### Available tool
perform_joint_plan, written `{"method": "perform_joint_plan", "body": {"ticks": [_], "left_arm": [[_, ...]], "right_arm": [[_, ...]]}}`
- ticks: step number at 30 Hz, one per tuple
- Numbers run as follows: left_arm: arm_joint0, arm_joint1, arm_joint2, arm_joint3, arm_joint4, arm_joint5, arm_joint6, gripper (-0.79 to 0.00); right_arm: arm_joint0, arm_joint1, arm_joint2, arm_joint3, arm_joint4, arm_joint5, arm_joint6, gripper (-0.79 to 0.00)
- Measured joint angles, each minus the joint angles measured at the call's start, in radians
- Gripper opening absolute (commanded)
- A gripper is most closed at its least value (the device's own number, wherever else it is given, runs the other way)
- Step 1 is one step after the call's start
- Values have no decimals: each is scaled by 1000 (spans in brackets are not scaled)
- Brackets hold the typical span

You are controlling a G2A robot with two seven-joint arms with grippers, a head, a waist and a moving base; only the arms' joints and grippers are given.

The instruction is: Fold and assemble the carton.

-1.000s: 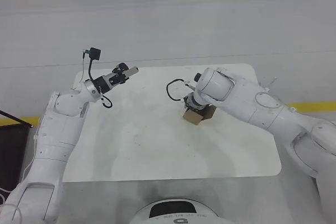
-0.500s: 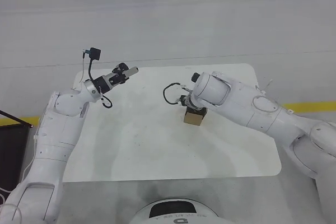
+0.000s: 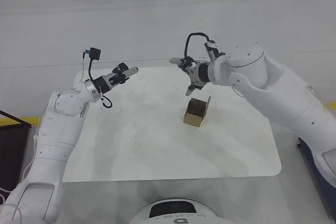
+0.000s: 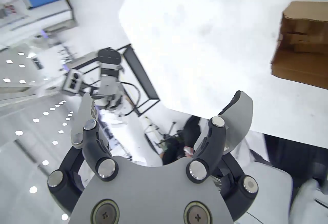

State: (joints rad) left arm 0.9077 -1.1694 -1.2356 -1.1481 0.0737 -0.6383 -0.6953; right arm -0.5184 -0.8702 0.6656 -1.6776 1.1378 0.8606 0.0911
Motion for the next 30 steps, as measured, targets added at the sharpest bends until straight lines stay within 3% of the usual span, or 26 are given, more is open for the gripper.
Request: {"method": "perform_joint_plan", "body": {"ticks": [6, 12, 23, 26, 30], "left_arm": [[0, 0, 0, 0, 0, 0, 0, 0], [0, 0, 0, 0, 0, 0, 0, 0], [0, 0, 0, 0, 0, 0, 0, 0], [0, 0, 0, 0, 0, 0, 0, 0], [0, 0, 0, 0, 0, 0, 0, 0]], "right_arm": [[-306, 121, 301, -150, -42, -108, 60, 0], [-578, 181, 538, -160, -17, -162, 120, 0], [-598, 178, 511, -188, -42, -167, 126, 0], [-643, 182, 439, -295, -223, -197, 121, 0], [-700, 204, 371, -389, -628, -245, 182, 0]]}}
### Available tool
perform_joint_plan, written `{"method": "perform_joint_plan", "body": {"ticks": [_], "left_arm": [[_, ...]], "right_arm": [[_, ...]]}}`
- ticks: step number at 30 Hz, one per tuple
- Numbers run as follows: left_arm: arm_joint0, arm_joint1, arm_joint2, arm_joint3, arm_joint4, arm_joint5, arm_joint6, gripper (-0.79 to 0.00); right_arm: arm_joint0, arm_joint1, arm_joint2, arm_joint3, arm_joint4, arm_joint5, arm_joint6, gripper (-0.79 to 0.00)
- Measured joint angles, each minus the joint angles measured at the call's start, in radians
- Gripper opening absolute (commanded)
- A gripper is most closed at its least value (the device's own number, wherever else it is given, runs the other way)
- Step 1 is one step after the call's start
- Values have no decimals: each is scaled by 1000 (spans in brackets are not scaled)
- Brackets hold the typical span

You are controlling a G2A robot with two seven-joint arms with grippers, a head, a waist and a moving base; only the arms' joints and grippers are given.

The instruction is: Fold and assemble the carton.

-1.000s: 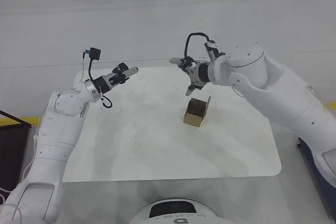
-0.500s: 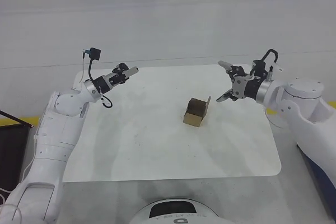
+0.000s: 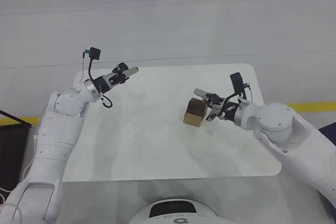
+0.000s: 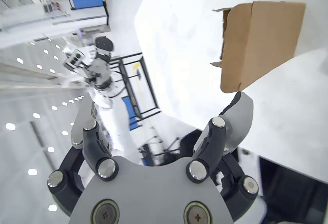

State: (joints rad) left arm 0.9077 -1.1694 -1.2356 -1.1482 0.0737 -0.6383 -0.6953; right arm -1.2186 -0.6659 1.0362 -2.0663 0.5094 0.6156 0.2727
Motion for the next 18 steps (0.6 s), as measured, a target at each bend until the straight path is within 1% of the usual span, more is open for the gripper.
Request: {"method": "perform_joint_plan", "body": {"ticks": [2, 6, 8, 9, 11, 13, 18], "left_arm": [[0, 0, 0, 0, 0, 0, 0, 0], [0, 0, 0, 0, 0, 0, 0, 0], [0, 0, 0, 0, 0, 0, 0, 0], [0, 0, 0, 0, 0, 0, 0, 0], [0, 0, 0, 0, 0, 0, 0, 0], [0, 0, 0, 0, 0, 0, 0, 0], [0, 0, 0, 0, 0, 0, 0, 0]], "right_arm": [[-13, 8, -31, -23, -160, 11, 20, 0], [-7, 23, -111, -37, -493, 7, 158, 0], [2, 25, -143, -32, -609, 6, 219, -12], [11, 24, -160, -26, -666, 10, 249, -43], [24, 18, -179, -17, -726, 25, 272, -191], [39, 8, -201, -5, -769, 51, 278, -234], [78, -27, -248, 49, -802, 115, 254, -382]]}}
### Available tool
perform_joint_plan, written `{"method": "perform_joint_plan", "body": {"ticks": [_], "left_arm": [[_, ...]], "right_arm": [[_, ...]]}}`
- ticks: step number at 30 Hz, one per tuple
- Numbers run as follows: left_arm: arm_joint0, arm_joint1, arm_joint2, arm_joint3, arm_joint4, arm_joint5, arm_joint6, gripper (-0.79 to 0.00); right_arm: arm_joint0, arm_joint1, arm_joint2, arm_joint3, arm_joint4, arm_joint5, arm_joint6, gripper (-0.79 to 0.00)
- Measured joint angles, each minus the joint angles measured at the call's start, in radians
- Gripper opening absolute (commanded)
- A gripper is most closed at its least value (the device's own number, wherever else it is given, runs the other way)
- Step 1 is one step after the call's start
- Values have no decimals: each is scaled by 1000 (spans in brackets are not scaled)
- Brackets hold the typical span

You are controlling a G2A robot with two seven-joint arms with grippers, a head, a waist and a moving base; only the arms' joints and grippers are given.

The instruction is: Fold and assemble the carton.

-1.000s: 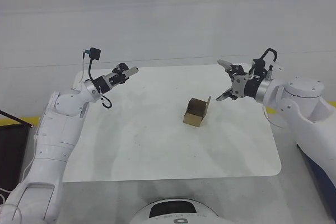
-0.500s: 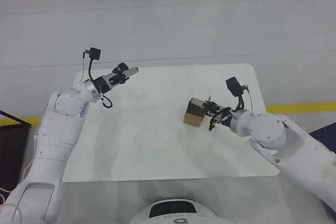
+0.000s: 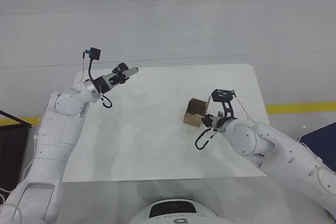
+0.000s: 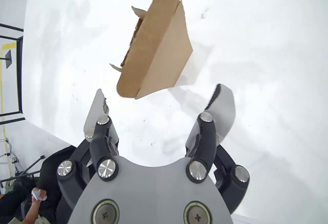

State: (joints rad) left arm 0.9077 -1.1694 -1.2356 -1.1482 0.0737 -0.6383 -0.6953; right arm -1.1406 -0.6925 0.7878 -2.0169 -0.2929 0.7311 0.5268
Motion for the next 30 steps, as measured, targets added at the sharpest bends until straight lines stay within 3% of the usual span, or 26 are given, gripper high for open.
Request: {"method": "perform_joint_plan", "body": {"ticks": [3, 9, 16, 21, 24, 30], "left_arm": [[0, 0, 0, 0, 0, 0, 0, 0], [0, 0, 0, 0, 0, 0, 0, 0], [0, 0, 0, 0, 0, 0, 0, 0], [0, 0, 0, 0, 0, 0, 0, 0], [0, 0, 0, 0, 0, 0, 0, 0], [0, 0, 0, 0, 0, 0, 0, 0]], "right_arm": [[21, -20, -16, 37, -7, 33, -20, -366], [40, -58, 8, 105, 17, 118, -166, -416], [48, -91, 14, 130, 73, 45, -214, -453], [73, -132, -37, 204, 22, 52, -311, -560], [94, -151, -61, 232, 9, 36, -311, -785], [99, -171, -59, 246, -15, -30, -323, -785]]}}
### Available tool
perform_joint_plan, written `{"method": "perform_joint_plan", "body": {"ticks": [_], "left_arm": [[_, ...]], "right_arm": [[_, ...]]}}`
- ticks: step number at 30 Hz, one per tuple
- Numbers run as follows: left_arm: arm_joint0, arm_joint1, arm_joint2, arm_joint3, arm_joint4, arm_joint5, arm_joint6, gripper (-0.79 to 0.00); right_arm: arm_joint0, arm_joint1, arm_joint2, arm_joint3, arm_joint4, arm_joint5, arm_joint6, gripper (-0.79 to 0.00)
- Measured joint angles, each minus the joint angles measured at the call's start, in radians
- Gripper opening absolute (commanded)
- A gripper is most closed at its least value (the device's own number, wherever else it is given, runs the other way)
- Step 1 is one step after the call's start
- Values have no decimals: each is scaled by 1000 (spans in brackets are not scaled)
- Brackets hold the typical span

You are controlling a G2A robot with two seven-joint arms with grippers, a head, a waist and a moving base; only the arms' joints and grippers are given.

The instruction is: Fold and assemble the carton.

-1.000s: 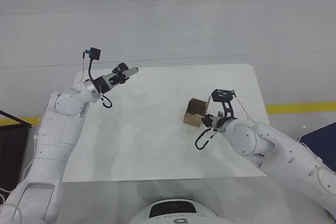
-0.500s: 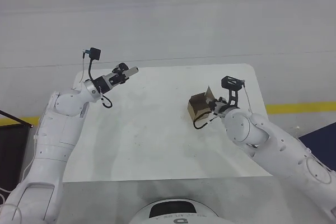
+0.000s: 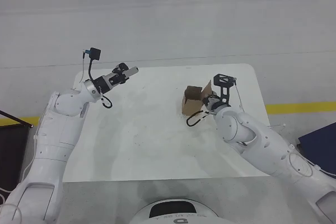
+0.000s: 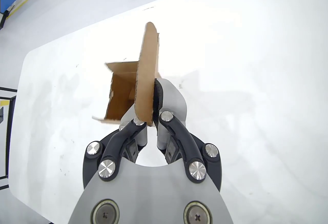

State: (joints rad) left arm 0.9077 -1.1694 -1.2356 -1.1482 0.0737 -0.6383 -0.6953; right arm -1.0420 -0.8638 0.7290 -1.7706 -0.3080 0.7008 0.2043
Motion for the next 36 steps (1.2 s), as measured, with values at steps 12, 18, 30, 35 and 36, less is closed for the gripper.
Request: {"method": "perform_joint_plan", "body": {"ticks": [12, 18, 30, 35, 36], "left_arm": [[0, 0, 0, 0, 0, 0, 0, 0], [0, 0, 0, 0, 0, 0, 0, 0], [0, 0, 0, 0, 0, 0, 0, 0], [0, 0, 0, 0, 0, 0, 0, 0], [0, 0, 0, 0, 0, 0, 0, 0]], "right_arm": [[-14, -8, 64, -2, 79, -30, -43, -785], [-24, -10, 61, -3, 55, -70, -67, -785], [-16, -7, 90, 288, 157, -1232, 64, -785], [69, -44, 19, 418, 99, -1388, 172, -785], [85, -53, 6, 440, 60, -1394, 173, -785]]}}
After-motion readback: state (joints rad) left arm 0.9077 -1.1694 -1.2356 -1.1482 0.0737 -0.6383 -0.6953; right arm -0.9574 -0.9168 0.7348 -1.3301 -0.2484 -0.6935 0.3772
